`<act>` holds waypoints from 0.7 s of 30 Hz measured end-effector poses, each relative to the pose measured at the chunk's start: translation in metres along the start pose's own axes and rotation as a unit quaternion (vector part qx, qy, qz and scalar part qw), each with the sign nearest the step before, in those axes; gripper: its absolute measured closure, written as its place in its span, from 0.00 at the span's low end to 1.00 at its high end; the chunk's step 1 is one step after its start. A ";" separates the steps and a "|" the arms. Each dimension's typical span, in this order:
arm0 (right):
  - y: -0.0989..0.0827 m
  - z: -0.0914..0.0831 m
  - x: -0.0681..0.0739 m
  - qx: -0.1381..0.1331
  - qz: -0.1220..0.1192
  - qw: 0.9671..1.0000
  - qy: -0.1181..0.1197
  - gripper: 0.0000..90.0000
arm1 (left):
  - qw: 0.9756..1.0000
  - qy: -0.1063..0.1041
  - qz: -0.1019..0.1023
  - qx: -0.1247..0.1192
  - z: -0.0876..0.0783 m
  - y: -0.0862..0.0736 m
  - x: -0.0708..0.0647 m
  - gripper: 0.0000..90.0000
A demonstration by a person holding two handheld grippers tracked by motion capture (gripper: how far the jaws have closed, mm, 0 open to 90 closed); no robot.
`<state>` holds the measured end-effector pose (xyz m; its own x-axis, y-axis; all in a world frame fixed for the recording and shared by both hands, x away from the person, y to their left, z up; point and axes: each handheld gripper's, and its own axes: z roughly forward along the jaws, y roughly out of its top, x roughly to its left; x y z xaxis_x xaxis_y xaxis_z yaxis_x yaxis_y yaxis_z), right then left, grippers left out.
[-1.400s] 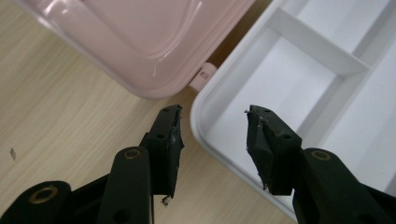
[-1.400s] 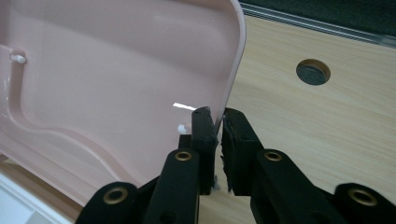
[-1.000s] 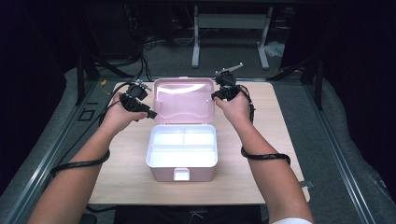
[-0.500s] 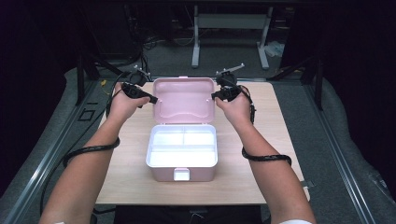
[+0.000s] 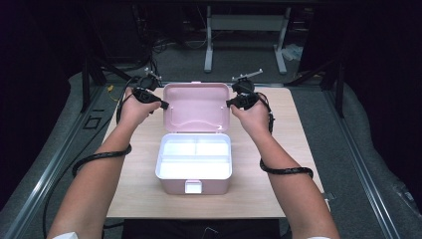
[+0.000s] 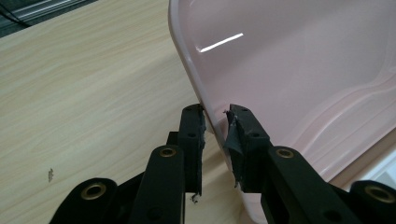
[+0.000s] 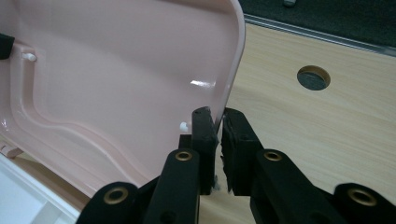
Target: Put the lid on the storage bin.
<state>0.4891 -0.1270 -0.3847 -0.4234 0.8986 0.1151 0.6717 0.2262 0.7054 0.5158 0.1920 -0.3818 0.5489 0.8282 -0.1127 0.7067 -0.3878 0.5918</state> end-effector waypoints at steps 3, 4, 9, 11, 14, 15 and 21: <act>0.000 -0.001 0.000 -0.002 0.000 1.000 0.000 0.93 | 1.000 0.002 -0.003 -0.007 -0.002 0.003 0.001 0.84; 0.000 -0.001 0.001 -0.001 -0.001 1.000 0.001 0.93 | 1.000 0.004 -0.004 -0.007 -0.003 0.004 0.001 0.85; -0.002 -0.003 0.001 -0.006 0.000 1.000 -0.001 0.93 | 1.000 0.005 -0.008 -0.008 -0.003 0.005 0.000 0.86; -0.003 -0.004 0.001 -0.007 -0.002 1.000 0.002 0.93 | 1.000 0.007 -0.003 -0.006 -0.004 0.005 -0.001 0.86; -0.005 -0.004 0.000 -0.013 0.001 1.000 0.003 0.92 | 1.000 0.011 0.002 -0.005 -0.006 0.006 -0.003 0.86; -0.005 -0.003 -0.001 -0.015 0.000 1.000 0.005 0.91 | 1.000 0.009 0.001 -0.004 -0.007 0.006 -0.004 0.87; -0.004 0.014 -0.012 -0.003 0.051 0.997 0.062 0.71 | 1.000 0.002 -0.002 -0.009 -0.009 0.004 -0.002 0.88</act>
<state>0.5004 -0.1329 -0.3986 -0.4263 0.8628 0.2718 0.7109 0.1338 0.6904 0.5135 0.1926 -0.3723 0.5445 0.8313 -0.1116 0.7005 -0.3775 0.6056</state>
